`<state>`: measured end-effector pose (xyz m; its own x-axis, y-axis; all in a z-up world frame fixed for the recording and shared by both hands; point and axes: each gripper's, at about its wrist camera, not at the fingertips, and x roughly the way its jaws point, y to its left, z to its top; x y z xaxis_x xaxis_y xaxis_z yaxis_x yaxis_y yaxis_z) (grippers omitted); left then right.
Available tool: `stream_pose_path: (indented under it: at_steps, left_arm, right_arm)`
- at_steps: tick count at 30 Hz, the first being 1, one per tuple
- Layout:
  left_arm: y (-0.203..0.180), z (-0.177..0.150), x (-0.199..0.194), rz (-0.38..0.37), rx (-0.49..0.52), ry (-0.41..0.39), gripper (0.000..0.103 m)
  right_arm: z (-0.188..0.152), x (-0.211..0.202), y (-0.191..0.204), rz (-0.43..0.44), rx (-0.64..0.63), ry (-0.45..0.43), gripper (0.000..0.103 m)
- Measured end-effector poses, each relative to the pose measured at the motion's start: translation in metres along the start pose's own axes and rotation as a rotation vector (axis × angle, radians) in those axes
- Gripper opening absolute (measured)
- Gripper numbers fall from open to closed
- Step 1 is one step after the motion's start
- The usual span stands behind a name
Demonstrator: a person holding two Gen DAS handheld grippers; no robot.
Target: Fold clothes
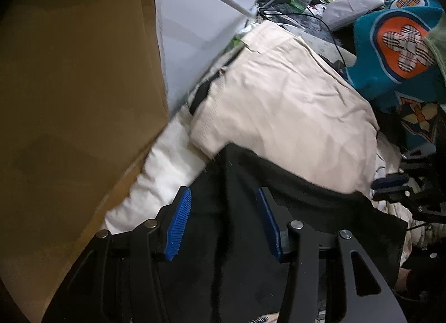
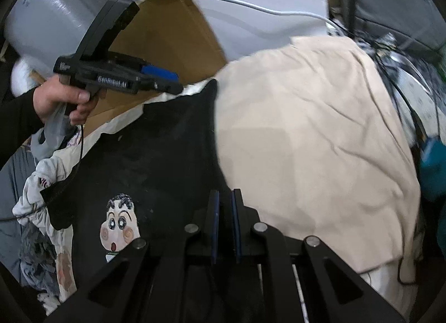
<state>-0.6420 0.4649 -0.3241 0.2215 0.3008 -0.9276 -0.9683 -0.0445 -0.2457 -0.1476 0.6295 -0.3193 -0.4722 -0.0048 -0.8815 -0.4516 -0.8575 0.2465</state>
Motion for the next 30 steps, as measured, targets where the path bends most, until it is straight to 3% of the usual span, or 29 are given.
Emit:
stream_pose_path:
  at_steps: [2,10,15,22,30]
  left_arm:
    - [-0.003,-0.010,0.000,-0.011,-0.012,0.011,0.034]
    - [-0.007,-0.047,0.015,-0.034,-0.085,0.054,0.033]
    - [-0.006,-0.070,0.023,-0.016,-0.106,0.089,0.033]
    - [0.008,-0.101,0.019,-0.009,-0.199,0.136,0.034]
    - [-0.001,-0.132,0.016,-0.025,-0.226,0.148,0.034]
  right_arm:
    - [0.006,0.007,0.007,0.010,-0.027,0.001,0.008]
    - [0.016,0.040,0.032,0.034,-0.140,0.034,0.008]
    - [0.016,0.058,0.029,-0.027,-0.185,0.068,0.008]
    - [0.008,0.047,0.012,-0.049,-0.153,0.073,0.006]
    - [0.002,0.034,-0.002,-0.083,-0.113,0.080,0.006]
